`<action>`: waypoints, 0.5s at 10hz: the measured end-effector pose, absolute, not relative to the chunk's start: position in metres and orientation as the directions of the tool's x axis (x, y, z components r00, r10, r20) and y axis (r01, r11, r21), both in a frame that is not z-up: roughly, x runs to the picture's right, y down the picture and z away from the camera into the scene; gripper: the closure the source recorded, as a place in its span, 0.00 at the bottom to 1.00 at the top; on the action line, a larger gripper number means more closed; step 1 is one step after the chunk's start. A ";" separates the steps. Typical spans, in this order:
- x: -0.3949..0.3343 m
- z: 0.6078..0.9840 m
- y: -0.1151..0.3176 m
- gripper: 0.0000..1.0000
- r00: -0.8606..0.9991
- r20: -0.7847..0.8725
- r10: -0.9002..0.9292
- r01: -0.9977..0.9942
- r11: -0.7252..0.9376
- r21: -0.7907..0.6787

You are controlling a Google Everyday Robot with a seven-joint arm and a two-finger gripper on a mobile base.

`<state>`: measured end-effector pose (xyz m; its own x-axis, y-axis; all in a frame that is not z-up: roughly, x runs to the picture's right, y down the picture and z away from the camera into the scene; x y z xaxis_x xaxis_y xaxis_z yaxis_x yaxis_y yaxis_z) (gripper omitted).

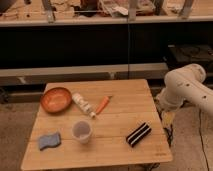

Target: Place the ceramic cup in the ceramic bowl

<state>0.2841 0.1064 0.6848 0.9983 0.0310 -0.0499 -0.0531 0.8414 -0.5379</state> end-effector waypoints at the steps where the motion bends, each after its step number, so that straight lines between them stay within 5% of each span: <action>1: 0.284 0.685 0.106 0.20 0.998 -0.050 0.031 -0.053 0.841 -0.538; 5: 0.284 0.684 0.105 0.20 0.998 -0.051 0.030 -0.053 0.843 -0.536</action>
